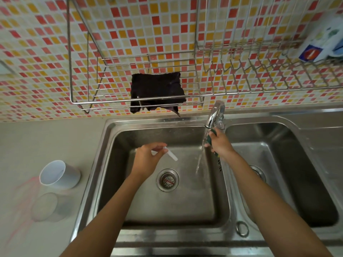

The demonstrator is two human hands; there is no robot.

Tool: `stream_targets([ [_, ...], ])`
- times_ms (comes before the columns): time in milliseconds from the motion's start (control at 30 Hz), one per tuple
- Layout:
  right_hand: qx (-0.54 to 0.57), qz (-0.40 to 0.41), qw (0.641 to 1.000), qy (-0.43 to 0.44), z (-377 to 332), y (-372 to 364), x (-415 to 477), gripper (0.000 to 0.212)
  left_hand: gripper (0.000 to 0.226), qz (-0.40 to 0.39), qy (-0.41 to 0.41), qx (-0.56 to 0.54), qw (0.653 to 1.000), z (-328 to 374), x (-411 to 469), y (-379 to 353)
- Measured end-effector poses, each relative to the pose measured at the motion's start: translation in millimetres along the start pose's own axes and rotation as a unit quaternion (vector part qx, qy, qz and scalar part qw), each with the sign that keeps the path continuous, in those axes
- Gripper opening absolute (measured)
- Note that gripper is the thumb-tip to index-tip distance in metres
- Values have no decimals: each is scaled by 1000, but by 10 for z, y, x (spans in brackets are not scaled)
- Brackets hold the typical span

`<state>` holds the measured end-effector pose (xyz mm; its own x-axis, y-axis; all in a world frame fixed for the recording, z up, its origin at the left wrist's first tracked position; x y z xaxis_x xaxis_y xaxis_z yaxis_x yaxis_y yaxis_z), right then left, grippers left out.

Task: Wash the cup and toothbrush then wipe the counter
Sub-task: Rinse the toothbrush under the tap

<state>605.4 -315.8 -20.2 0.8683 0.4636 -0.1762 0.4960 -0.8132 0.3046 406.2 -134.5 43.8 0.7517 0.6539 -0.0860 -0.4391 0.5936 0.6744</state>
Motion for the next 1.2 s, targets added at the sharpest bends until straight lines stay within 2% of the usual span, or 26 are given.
stream_targets([
  [100,5,17,1000,-8,2,73,99,33,17,9,18,-13,1000,-32,-11,30],
  [267,87,118,989,2,7,141,126,26,17,66,12,-7,998,7,-101,198],
  [333,67,184,980,28,18,99,23,25,19,104,-11,22,994,8,-174,275],
  [400,0,272,959,83,27,51,-197,28,20,137,-38,46,989,-14,-257,311],
  [433,-41,283,952,110,75,-9,-317,28,18,142,-48,62,987,-54,-298,290],
  [467,-84,254,955,126,131,-104,-436,26,16,135,-51,88,986,-119,-325,240],
  [533,-181,143,967,107,246,-344,-670,23,13,94,-29,139,985,-303,-361,109],
  [567,-202,123,966,101,291,-419,-777,23,13,81,-14,145,986,-384,-386,64],
  [700,-201,160,960,115,139,-453,-960,24,13,113,-13,127,985,-404,-438,103],
  [933,-244,42,969,-9,75,-570,-1045,35,16,119,-25,146,982,-452,-526,357],
  [1033,-203,-3,979,31,-83,-747,-1164,42,14,130,-18,122,984,-556,-554,597],
  [1100,-179,-21,979,92,-363,-898,-1263,48,16,134,-9,93,987,-628,-538,812],
  [1200,-90,1,978,187,-1036,-1061,-1440,49,16,148,3,51,988,-668,-524,1161],
])
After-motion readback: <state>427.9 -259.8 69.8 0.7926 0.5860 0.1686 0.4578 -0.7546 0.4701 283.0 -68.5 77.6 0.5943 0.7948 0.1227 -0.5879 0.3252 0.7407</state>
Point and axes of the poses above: each hand's wrist, its own x-axis towards the middle knuckle, its own y-axis out of the back of the hand, z = x × y, the point moved 4 cm from there along x, towards the middle knuckle, and after that the axes turned 12 degrees about y, right-handed, at the moved point
